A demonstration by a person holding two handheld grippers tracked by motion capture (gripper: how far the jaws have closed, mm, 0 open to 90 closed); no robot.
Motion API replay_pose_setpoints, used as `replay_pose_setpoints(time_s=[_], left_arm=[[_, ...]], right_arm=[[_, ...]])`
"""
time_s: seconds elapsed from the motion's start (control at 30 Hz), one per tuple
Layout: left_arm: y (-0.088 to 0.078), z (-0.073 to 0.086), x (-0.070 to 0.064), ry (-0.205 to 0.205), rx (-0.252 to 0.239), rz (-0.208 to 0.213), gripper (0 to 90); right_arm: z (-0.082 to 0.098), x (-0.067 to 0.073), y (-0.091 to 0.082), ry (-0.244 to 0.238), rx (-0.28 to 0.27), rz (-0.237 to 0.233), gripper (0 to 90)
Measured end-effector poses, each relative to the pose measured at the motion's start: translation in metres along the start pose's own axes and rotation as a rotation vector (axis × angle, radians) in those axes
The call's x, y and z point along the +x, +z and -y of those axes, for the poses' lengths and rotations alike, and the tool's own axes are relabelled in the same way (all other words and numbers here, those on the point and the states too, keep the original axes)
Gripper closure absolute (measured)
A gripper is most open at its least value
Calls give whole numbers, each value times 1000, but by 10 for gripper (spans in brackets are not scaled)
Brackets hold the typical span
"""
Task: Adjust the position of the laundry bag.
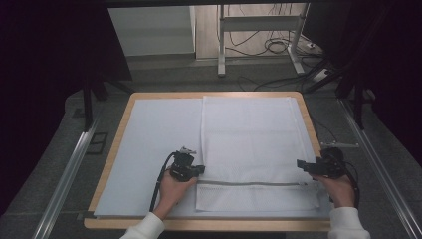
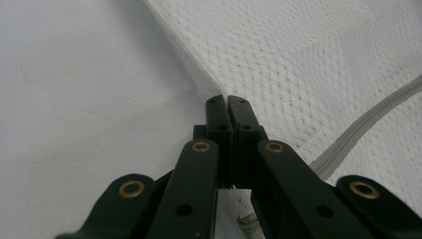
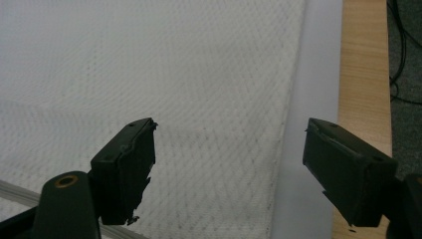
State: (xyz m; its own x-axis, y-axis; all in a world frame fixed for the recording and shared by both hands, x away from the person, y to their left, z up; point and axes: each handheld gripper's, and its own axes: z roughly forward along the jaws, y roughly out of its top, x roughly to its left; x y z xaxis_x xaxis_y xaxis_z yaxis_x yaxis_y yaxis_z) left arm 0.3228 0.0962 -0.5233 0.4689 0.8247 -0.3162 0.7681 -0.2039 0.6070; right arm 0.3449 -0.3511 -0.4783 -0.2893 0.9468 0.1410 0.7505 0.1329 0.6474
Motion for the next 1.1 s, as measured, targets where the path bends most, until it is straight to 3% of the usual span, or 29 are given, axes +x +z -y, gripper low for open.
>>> replay_pose_setpoints(time_s=[0.27, 0.4, 0.73, 1.0, 1.1], left_arm=[[-1, -1, 0, -3, -6, 2, 898], [-1, -1, 0, -3, -6, 2, 898], [-1, -1, 0, -5, -6, 7, 897], [-2, -1, 1, -8, -6, 17, 898], [-2, -1, 1, -11, -8, 20, 898]], right_arm=[[-2, -6, 12, 17, 63, -4, 272], [-3, -7, 17, 18, 97, 17, 298], [-2, -9, 22, 28, 126, 19, 358], [0, -5, 26, -12, 150, 33, 403], [-1, -6, 26, -6, 152, 37, 408]])
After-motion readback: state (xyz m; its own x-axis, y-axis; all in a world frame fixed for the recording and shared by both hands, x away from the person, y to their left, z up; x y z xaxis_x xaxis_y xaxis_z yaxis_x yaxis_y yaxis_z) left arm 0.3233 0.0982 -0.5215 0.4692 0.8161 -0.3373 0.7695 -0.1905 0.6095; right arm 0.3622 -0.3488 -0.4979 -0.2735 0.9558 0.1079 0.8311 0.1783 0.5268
